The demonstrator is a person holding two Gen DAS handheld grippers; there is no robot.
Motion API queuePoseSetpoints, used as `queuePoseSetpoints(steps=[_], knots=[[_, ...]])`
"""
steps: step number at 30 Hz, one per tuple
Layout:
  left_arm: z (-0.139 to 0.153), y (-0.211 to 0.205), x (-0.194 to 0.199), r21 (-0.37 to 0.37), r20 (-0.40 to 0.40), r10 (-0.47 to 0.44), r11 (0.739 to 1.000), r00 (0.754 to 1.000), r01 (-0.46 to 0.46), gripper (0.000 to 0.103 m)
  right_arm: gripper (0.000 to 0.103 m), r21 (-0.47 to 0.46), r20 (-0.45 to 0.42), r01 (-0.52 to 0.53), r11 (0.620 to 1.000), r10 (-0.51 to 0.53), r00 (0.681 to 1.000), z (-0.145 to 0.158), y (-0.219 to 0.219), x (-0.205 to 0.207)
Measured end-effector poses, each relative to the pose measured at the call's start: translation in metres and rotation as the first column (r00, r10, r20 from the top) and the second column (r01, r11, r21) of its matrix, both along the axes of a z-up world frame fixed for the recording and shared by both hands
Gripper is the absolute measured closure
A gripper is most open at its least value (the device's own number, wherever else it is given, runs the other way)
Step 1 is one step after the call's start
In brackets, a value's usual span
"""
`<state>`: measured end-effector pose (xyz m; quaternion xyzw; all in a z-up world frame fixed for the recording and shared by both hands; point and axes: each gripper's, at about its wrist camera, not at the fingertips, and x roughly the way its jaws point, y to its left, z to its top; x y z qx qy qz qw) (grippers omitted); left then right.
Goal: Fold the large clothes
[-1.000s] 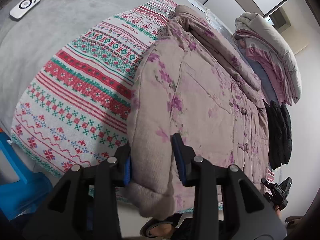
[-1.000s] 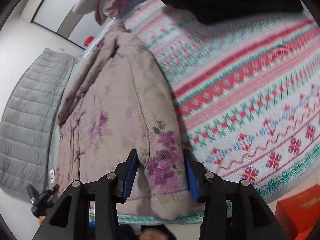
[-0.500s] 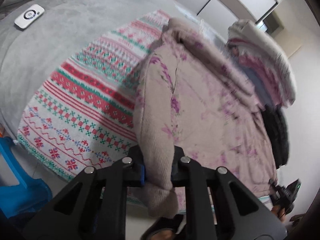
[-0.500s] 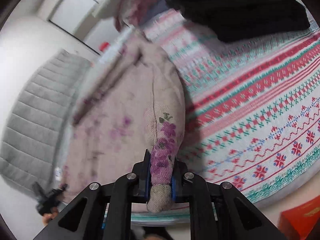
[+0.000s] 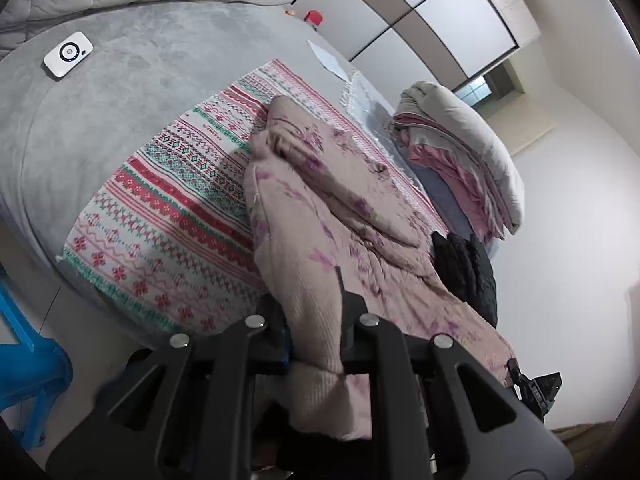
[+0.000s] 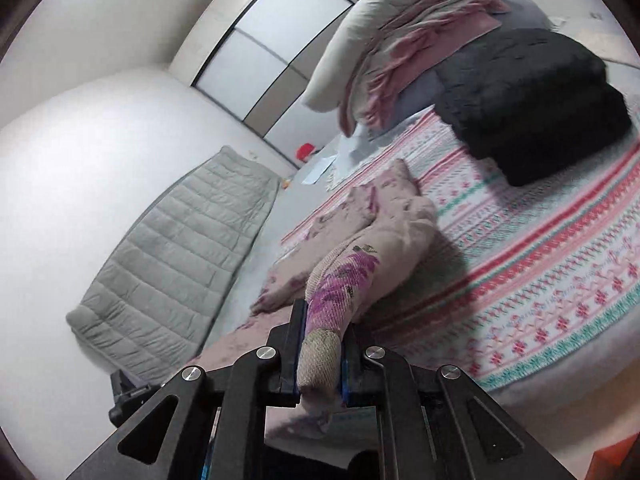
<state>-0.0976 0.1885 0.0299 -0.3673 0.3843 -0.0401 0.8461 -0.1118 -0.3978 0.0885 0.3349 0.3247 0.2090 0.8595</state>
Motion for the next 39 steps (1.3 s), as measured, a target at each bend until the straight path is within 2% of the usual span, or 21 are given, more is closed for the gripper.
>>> queuePoseSetpoints(steps=[5, 8, 11, 16, 19, 20, 22, 23, 24, 25, 26, 27, 28, 29, 32, 33, 35, 39], knots=[[-0.012, 0.009, 0.034, -0.062, -0.051, 0.028, 0.998, 0.998, -0.031, 0.087, 0.090, 0.049, -0.051, 0.014, 0.999, -0.012, 0.999, -0.015, 0.000, 0.041], [-0.001, 0.015, 0.052, -0.075, -0.042, 0.046, 0.996, 0.998, -0.049, 0.087, 0.090, 0.080, -0.041, 0.036, 0.996, -0.033, 0.999, -0.017, -0.004, 0.065], [0.021, 0.014, 0.082, -0.068, -0.007, 0.047, 0.997, 0.999, -0.048, 0.087, 0.090, 0.082, -0.004, 0.043, 0.996, -0.043, 0.999, -0.002, 0.001, 0.096], [0.051, 0.011, 0.164, -0.072, 0.028, 0.066, 0.995, 0.997, -0.064, 0.087, 0.090, 0.054, 0.022, 0.053, 0.997, -0.054, 0.998, 0.020, 0.021, 0.176], [0.056, 0.015, 0.234, -0.038, 0.000, 0.121, 0.992, 0.993, -0.121, 0.086, 0.090, 0.071, 0.042, 0.079, 0.994, -0.082, 0.996, 0.030, 0.026, 0.236], [0.050, 0.017, 0.271, -0.030, -0.024, 0.112, 0.993, 0.993, -0.113, 0.086, 0.090, 0.067, 0.050, 0.101, 0.993, -0.105, 0.993, 0.032, 0.026, 0.255], [0.027, 0.029, 0.327, -0.090, -0.092, 0.134, 0.986, 0.987, -0.142, 0.081, 0.088, 0.079, 0.027, 0.200, 0.977, -0.203, 0.979, 0.023, 0.017, 0.305], [0.016, 0.032, 0.345, -0.104, -0.124, 0.131, 0.984, 0.984, -0.144, 0.077, 0.085, 0.098, 0.003, 0.247, 0.964, -0.249, 0.969, 0.013, 0.010, 0.325], [-0.004, 0.037, 0.370, -0.131, -0.172, 0.106, 0.983, 0.979, -0.129, 0.067, 0.082, 0.107, -0.033, 0.293, 0.950, -0.291, 0.956, -0.001, 0.002, 0.348], [-0.023, 0.040, 0.386, -0.171, -0.215, 0.085, 0.978, 0.973, -0.123, 0.059, 0.067, 0.076, -0.104, 0.336, 0.939, -0.327, 0.939, -0.025, -0.006, 0.378], [-0.036, 0.043, 0.393, -0.205, -0.236, 0.073, 0.971, 0.969, -0.123, 0.056, 0.048, 0.031, -0.176, 0.358, 0.933, -0.348, 0.921, -0.044, -0.012, 0.396], [-0.046, 0.045, 0.397, -0.224, -0.247, 0.063, 0.967, 0.967, -0.120, 0.054, 0.043, -0.013, -0.250, 0.370, 0.929, -0.362, 0.898, -0.061, -0.017, 0.409], [-0.051, 0.048, 0.399, -0.222, -0.245, 0.058, 0.968, 0.968, -0.115, 0.054, 0.043, -0.037, -0.316, 0.366, 0.930, -0.358, 0.878, -0.082, -0.025, 0.418], [-0.053, 0.054, 0.398, -0.214, -0.225, 0.063, 0.970, 0.972, -0.113, 0.052, 0.044, -0.023, -0.317, 0.364, 0.931, -0.352, 0.881, -0.091, -0.031, 0.418], [-0.050, 0.070, 0.389, -0.174, -0.168, 0.125, 0.973, 0.978, -0.154, 0.034, 0.040, -0.053, -0.266, 0.410, 0.910, -0.409, 0.873, -0.103, -0.054, 0.404], [-0.050, 0.073, 0.385, -0.126, -0.157, 0.143, 0.978, 0.977, -0.163, 0.027, 0.039, -0.081, -0.239, 0.398, 0.914, -0.406, 0.882, -0.105, -0.057, 0.402], [-0.057, 0.068, 0.387, -0.054, -0.162, 0.098, 0.993, 0.982, -0.108, 0.026, 0.039, -0.120, -0.224, 0.321, 0.939, -0.341, 0.913, -0.109, -0.053, 0.407], [-0.080, 0.046, 0.401, -0.018, -0.207, -0.018, 1.000, 0.978, 0.015, 0.026, 0.039, -0.242, -0.172, 0.152, 0.958, -0.196, 0.965, -0.105, -0.020, 0.427]])
